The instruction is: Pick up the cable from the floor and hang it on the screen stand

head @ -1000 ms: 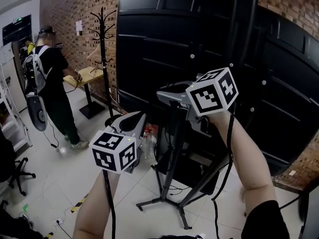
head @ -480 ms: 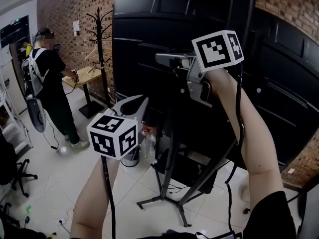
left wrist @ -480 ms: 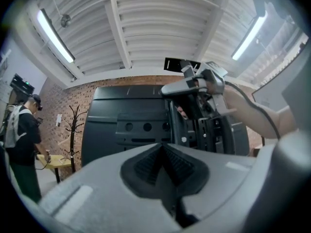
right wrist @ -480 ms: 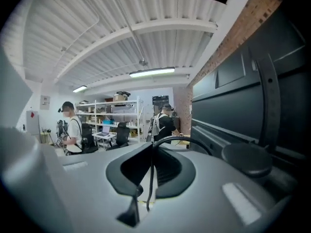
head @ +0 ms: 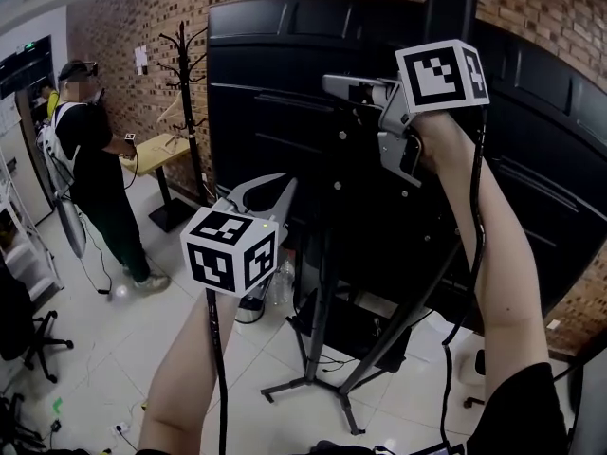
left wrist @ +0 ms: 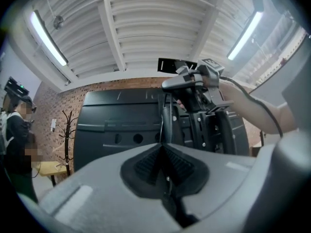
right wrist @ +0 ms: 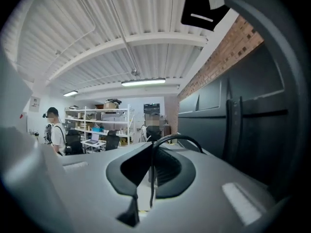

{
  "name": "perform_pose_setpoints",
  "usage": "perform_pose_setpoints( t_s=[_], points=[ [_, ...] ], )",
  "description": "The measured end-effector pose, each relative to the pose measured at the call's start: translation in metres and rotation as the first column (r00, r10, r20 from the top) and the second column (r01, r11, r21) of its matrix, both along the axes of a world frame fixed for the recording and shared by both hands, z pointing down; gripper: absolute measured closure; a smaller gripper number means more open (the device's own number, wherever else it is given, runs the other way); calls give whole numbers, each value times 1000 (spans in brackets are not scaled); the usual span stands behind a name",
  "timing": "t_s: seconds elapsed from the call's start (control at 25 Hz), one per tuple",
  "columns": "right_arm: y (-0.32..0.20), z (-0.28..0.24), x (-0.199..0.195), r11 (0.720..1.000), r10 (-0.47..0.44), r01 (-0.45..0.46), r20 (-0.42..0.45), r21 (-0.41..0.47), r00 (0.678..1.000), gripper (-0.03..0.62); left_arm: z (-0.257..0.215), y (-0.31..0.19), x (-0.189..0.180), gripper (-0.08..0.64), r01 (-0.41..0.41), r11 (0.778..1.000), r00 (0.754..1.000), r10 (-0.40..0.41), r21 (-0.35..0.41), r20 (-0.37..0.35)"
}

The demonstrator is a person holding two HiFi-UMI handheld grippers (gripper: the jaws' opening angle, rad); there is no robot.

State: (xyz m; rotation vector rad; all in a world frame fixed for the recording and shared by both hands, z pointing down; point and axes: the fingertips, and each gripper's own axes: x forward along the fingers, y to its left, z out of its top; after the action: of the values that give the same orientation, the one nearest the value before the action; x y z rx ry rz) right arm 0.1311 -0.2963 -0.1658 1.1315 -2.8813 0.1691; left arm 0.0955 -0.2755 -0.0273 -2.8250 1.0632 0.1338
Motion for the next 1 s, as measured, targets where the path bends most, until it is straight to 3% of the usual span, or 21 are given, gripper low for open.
perform_pose_setpoints(
  t_s=[0.24,0.48,0.72,1.0],
  points=[
    [13,1,37,996,90,-89,19,-6,996,581,0,10,12,555,-36,999,999,36,11,6],
    [31,12,67,992,112,-108,76,-61,991,581,4,18,17,555,-60,998,998,60,6,7],
    [36,41,70,978,195,-201,-101,-57,976,581,5,28,17,555,-70,997,997,70,19,13],
    [25,80,75,952,301,-306,-142,-13,943,581,27,39,16,555,-84,996,996,84,11,5]
  ],
)
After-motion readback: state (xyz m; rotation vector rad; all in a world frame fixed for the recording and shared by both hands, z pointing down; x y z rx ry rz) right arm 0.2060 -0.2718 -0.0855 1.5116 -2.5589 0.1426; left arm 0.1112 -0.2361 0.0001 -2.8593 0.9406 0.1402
